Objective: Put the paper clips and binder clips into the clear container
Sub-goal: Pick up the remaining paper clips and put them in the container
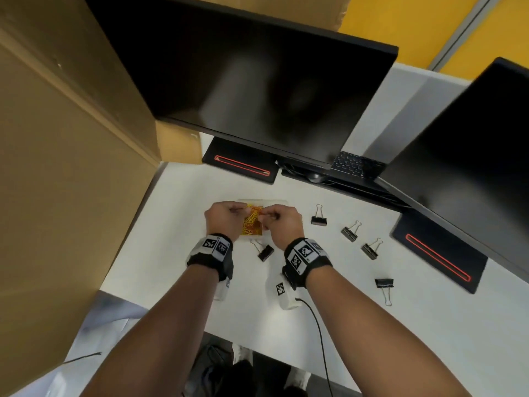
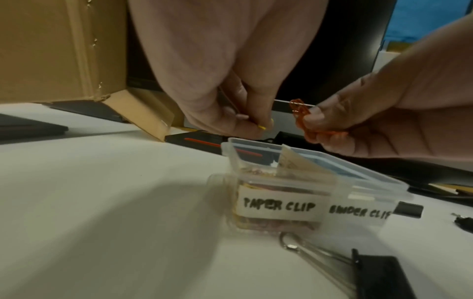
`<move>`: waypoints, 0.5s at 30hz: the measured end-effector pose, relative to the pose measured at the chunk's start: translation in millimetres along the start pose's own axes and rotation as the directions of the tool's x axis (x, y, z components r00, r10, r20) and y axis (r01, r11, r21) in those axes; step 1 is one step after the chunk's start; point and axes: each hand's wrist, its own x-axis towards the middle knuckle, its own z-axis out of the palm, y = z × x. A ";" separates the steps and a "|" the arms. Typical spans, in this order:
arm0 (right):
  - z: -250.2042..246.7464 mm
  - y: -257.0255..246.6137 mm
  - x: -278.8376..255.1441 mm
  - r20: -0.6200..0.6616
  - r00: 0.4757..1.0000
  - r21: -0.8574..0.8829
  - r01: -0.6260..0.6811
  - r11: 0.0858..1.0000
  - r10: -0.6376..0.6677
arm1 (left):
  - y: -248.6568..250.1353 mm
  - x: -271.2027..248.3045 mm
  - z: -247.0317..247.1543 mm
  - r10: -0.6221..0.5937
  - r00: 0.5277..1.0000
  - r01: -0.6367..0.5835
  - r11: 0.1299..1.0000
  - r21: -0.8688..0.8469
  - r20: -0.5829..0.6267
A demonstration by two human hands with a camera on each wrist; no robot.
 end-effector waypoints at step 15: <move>-43.4 21.2 -26.3 0.097 0.991 -0.096 0.107 0.990 -0.097 | 10.6 -37.9 14.4 0.224 0.974 -0.225 0.974 0.004 0.025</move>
